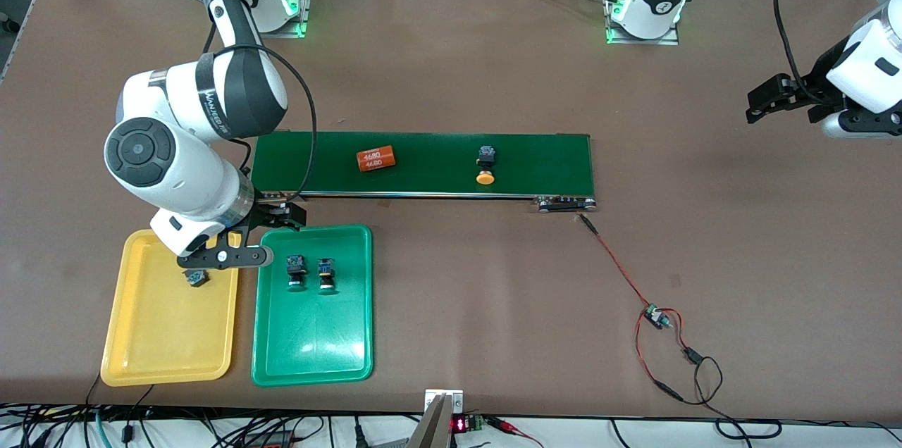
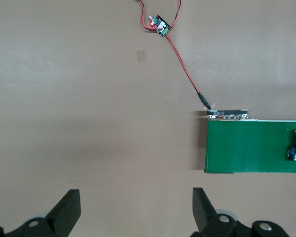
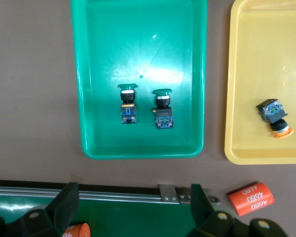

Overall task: Sort buttons by color to trays
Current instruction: 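Raise the right gripper over the trays while the left gripper withdraws, then move the right gripper over the yellow button on the belt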

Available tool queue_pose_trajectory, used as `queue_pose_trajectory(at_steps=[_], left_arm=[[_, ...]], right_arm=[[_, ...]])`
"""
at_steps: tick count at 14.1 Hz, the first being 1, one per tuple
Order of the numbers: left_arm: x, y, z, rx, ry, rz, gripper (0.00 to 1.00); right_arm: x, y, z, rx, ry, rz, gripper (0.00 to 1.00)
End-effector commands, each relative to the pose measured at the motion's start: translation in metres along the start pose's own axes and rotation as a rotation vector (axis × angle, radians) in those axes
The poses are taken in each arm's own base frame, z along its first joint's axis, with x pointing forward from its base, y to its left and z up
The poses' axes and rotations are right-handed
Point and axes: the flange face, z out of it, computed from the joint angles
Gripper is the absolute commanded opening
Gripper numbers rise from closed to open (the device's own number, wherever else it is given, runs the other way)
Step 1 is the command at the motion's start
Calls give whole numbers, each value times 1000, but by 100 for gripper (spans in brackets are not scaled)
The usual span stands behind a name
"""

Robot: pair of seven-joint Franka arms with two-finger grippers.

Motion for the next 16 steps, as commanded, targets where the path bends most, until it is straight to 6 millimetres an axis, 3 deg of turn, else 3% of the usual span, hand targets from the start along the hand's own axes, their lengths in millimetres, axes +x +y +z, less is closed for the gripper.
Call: queue_pose_trajectory(at_steps=[1, 4, 7, 11, 13, 16], left_arm=[[1, -2, -6, -9, -2, 11, 100], [1, -2, -8, -7, 1, 13, 100], [1, 2, -8, -9, -1, 19, 100], [0, 4, -10, -9, 2, 22, 100], [0, 4, -10, -9, 2, 22, 100], [0, 11, -10, -6, 2, 31, 100]], right_arm=[[-6, -3, 1, 5, -17, 20, 100], [-8, -4, 7, 1, -30, 21, 100], [-18, -24, 19, -7, -56, 11, 100], [-44, -87, 33, -26, -78, 4, 100], [-72, -146, 45, -44, -90, -3, 100], [-99, -202, 63, -59, -81, 25, 100]])
